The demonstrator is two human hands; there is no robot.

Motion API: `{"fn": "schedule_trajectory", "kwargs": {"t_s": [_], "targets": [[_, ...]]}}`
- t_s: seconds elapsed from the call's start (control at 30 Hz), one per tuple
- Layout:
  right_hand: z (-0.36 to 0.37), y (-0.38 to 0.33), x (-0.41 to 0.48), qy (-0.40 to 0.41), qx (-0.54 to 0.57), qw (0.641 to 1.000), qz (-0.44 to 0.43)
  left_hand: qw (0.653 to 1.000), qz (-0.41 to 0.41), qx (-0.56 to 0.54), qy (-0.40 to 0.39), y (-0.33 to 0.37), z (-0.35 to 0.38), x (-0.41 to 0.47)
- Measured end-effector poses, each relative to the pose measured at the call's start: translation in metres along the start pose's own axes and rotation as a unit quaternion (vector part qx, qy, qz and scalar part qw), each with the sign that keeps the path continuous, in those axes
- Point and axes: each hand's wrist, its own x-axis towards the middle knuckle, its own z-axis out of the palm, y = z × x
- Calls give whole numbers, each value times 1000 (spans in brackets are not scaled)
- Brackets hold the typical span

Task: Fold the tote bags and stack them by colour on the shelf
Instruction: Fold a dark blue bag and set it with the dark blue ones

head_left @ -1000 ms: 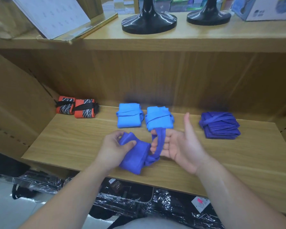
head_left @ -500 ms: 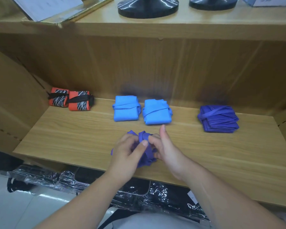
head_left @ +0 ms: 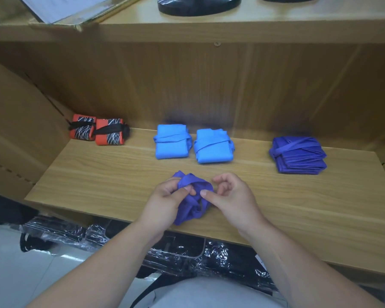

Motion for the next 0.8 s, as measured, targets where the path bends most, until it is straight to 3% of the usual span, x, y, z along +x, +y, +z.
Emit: {"fn": "schedule_trajectory", "kwargs": {"t_s": [0.17, 0.37, 0.47, 0.53, 0.6, 0.7, 0.8], "targets": [[-2, 3, 0, -93, -31, 995, -21, 999, -33, -14, -7, 7, -2, -1], [-9, -4, 3, -121, -2, 993, 8, 998, -45, -28, -23, 15, -2, -4], [-11, -5, 1, -123, 119, 983, 62, 997, -32, -60, -35, 13, -3, -3], [-14, -5, 0, -141, 240, 955, 99, 997, -21, -69, -41, 11, -5, -2], [-16, -6, 0, -157, 294, 937, 102, 996, -11, -73, -43, 8, -7, 0], [-11, -7, 1, -161, 265, 948, 79, 998, -10, -61, -21, 6, -6, -1], [-4, -4, 1, -124, 113, 985, 32, 999, -2, -43, 1, 6, -6, -2]]}}
